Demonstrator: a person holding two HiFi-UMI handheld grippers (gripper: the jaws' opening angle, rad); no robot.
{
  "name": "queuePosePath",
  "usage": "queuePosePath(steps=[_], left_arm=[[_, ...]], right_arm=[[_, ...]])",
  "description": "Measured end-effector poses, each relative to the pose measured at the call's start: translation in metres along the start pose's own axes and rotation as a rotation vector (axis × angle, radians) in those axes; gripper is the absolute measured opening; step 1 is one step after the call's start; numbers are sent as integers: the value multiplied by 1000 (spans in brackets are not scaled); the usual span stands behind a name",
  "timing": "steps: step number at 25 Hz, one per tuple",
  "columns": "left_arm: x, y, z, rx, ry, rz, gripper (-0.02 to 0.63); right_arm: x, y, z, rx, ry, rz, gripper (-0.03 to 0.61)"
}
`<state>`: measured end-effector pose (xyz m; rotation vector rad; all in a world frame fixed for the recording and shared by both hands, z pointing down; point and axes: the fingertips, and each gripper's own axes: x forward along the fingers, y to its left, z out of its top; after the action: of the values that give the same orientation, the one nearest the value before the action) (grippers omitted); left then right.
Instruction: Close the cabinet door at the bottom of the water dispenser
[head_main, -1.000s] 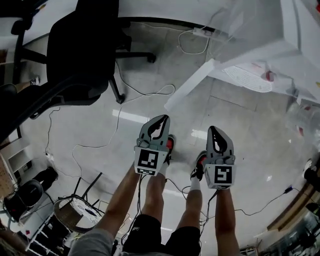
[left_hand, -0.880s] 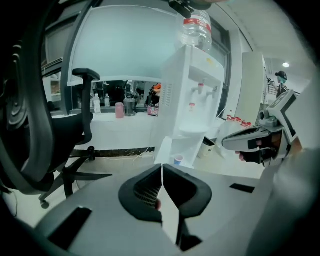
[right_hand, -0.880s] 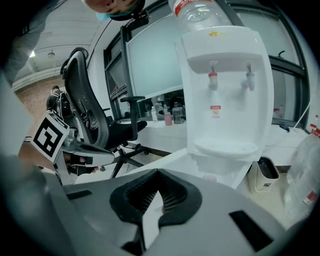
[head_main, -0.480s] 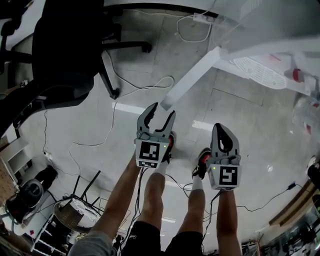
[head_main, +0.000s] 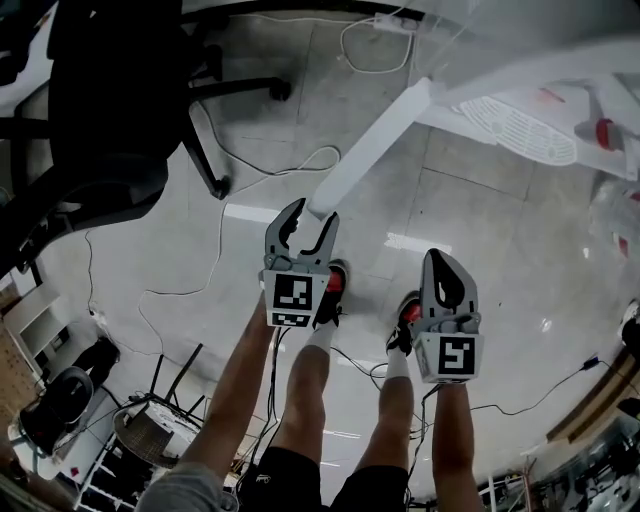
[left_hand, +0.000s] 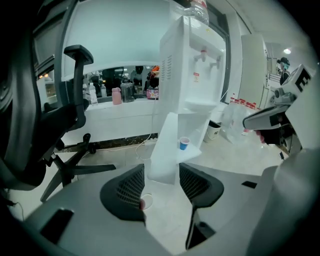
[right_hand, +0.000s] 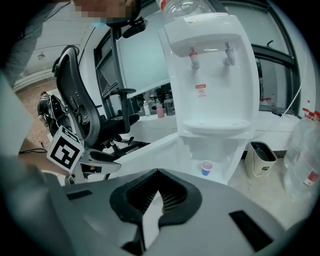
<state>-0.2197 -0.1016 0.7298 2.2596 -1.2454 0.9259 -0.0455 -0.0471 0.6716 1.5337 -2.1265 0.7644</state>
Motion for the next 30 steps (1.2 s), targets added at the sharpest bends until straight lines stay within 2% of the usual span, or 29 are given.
queuePosePath(steps=[2, 11, 30], left_arm=[[2, -1, -2, 18, 7, 11, 200], [0, -11, -3, 28, 3, 31, 193], [-8, -104, -13, 43, 18, -54, 184]], right_arm=[[-2, -2, -2, 6, -3, -4, 15], [-18, -18, -7, 23, -21, -32, 15], [-86, -61, -46, 76, -58, -112, 15]])
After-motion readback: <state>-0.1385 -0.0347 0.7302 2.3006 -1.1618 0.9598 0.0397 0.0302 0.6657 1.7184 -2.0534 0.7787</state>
